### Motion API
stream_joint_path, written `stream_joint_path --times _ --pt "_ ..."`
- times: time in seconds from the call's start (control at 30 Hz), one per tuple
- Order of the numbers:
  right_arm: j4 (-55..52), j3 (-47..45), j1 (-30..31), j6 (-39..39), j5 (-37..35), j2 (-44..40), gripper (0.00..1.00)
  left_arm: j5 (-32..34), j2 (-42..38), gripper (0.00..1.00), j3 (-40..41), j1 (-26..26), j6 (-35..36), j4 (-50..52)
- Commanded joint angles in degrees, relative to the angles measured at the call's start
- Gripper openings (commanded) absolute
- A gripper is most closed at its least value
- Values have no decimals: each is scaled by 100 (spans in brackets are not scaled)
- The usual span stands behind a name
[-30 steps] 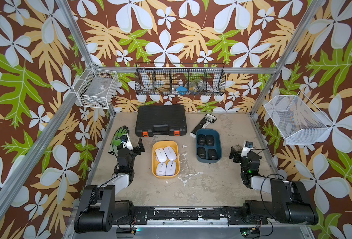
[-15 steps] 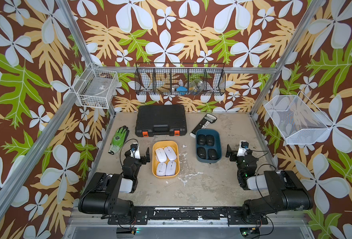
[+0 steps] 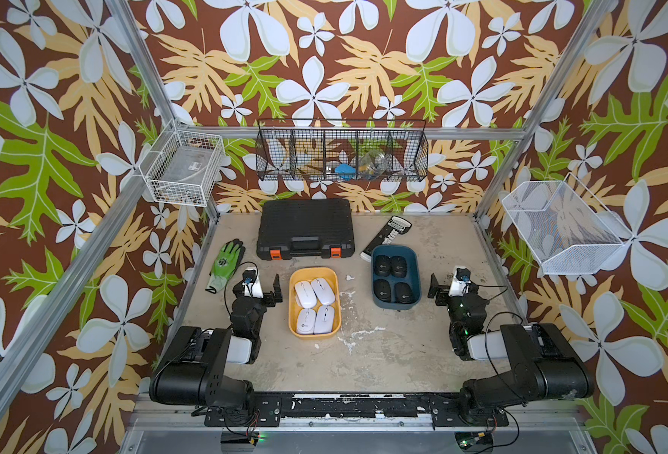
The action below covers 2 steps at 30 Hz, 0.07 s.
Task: Place the mice by color into the storage box
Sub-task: Reset both arms
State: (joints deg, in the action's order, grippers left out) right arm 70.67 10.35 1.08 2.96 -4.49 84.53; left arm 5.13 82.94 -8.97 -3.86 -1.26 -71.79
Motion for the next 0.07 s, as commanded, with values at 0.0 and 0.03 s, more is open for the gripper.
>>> stream_joint_path --times 0.0,0.03 --pt "86 7 9 -21 -58 -4 100 40 10 100 -26 8 -6 -106" --pt "87 2 11 -24 -54 0 100 36 5 100 -21 9 -6 -107"
